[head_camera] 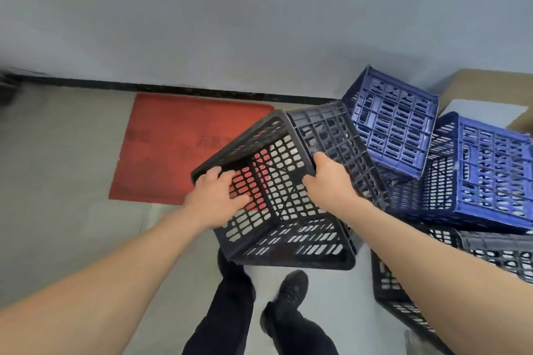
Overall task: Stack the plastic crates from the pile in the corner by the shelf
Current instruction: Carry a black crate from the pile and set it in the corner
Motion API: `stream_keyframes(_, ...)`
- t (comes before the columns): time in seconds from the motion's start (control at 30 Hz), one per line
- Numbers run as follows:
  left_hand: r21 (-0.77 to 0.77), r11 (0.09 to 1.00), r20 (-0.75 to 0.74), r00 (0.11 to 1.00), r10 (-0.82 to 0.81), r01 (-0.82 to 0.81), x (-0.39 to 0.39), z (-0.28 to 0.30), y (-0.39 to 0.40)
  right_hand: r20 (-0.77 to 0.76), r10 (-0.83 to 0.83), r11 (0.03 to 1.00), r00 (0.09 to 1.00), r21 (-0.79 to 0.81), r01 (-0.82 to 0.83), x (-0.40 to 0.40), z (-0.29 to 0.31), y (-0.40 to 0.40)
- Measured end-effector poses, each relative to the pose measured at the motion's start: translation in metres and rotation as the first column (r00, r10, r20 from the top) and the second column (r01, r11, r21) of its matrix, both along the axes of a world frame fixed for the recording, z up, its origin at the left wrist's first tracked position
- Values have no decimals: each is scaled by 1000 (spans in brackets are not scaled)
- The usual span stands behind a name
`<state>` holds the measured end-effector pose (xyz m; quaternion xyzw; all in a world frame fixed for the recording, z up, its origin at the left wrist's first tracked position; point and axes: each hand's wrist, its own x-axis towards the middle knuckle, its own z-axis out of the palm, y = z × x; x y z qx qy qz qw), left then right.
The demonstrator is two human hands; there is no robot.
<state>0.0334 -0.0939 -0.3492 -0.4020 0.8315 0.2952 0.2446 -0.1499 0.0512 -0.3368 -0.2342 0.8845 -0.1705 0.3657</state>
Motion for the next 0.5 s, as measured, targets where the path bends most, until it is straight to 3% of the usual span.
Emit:
stream_keyframes(0.23, -22, 998, 18, 998, 54, -53, 26, 1, -81, -14, -94, 995, 995, -33, 93, 6, -26, -85)
stream_keyframes(0.5, -18, 987, 94, 982, 162, -161, 33, -20, -133, 154, -223, 969, 962, -67, 236, -5, -71, -150)
